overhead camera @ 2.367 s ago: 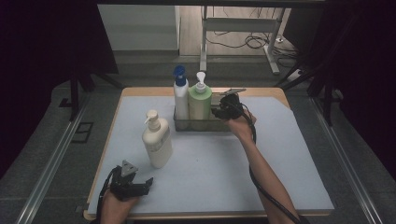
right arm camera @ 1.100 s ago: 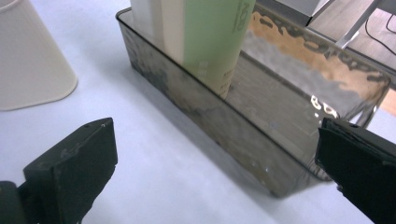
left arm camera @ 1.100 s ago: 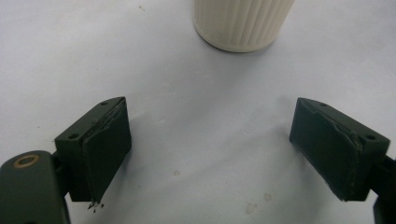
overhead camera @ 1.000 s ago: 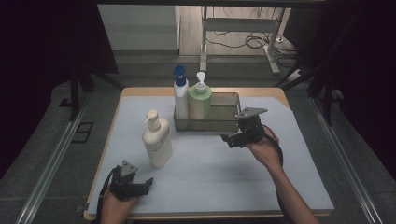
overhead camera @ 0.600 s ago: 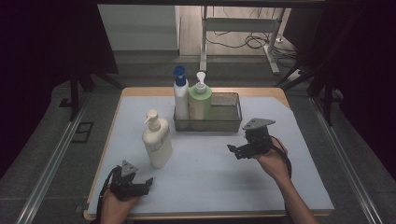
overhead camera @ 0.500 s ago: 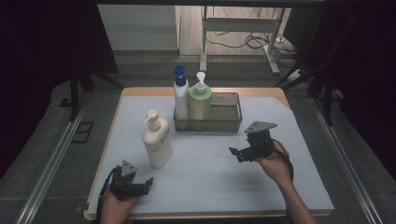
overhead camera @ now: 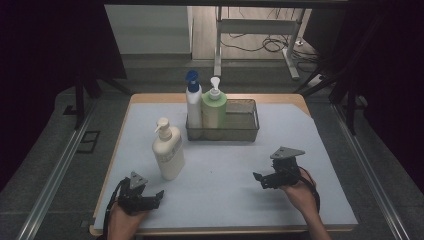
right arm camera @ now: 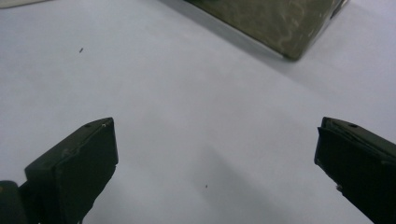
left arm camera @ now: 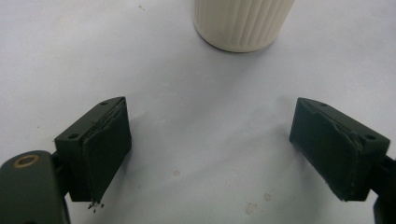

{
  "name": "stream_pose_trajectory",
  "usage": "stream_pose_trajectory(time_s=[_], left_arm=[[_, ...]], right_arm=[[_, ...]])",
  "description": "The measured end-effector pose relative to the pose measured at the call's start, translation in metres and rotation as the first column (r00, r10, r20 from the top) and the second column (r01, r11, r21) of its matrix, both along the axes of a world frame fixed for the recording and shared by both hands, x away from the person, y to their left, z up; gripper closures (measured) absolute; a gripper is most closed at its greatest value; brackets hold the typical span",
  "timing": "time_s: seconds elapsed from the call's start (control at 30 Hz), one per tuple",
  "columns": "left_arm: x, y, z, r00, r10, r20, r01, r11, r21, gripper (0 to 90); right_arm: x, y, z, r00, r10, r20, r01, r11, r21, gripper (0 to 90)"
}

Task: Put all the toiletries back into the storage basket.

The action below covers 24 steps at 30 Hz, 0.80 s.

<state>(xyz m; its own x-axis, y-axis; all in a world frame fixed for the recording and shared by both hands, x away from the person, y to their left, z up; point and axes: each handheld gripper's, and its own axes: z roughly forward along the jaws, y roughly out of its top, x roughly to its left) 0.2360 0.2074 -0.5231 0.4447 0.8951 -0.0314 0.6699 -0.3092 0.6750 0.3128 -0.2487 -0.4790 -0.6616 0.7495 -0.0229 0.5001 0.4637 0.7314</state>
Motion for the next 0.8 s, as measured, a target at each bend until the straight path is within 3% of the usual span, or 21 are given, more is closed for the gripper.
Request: stream_pose_trajectory(time_s=[0.37,0.5,0.53,0.8], left_arm=[[0.0,0.0,0.001,1.0,-0.001,0.001,0.001,1.0,0.0,13.4],[0.0,0.0,0.002,1.0,-0.003,0.003,0.003,1.0,0.0,14.6],[0.0,0.001,0.003,0.9999,-0.007,0.01,0.007,1.0,-0.002,22.3],[0.001,0.005,0.007,0.9999,0.0,0.016,0.0,0.9999,-0.012,31.6]], right_arm=[[-0.005,-0.01,-0.028,0.9992,-0.021,-0.033,0.021,1.0,-0.01,0.0],[-0.005,-0.013,-0.041,0.9976,-0.029,-0.062,0.026,0.999,-0.04,0.0],[-0.004,-0.015,-0.043,0.9973,-0.035,-0.064,0.034,0.999,-0.017,0.5],[-0.005,-0.015,-0.043,0.9974,-0.038,-0.061,0.037,0.999,-0.023,0.0]])
